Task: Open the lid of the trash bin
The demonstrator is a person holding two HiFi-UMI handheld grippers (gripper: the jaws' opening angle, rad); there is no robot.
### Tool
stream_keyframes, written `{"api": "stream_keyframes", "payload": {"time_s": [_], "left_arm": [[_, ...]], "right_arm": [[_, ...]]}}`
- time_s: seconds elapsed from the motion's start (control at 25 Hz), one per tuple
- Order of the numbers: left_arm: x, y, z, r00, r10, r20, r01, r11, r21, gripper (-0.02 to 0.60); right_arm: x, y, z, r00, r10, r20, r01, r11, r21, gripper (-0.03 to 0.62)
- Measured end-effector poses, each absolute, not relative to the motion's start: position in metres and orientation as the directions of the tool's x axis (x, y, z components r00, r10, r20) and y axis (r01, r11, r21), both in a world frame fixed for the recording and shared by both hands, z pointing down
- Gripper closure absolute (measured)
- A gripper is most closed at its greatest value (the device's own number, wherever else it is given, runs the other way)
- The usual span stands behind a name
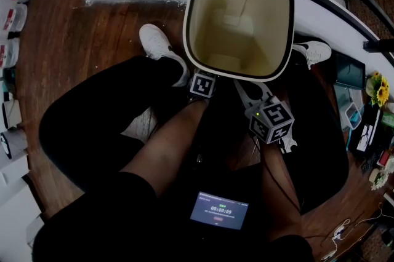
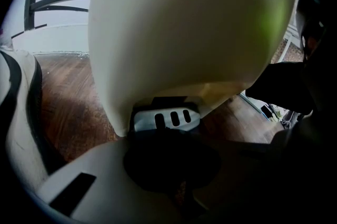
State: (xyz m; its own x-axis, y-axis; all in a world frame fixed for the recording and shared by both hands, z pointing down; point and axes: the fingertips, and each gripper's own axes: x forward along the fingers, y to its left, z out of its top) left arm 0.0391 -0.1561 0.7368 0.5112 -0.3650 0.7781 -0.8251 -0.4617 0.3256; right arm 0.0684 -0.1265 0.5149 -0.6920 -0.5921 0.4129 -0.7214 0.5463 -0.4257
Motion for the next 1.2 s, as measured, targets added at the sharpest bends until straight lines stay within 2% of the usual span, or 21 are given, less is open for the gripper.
{"api": "stream_keyframes", "payload": {"time_s": [1.2], "left_arm": [[0.0425,-0.1527,0.7376,0.526,-0.361,0.77,-0.811,-0.484,0.328,0.546]], "right_arm": [[0.0723,-0.1252,0.5161,-0.689,-0.598,0.409,-0.724,0.542,-0.427,0.571]]}}
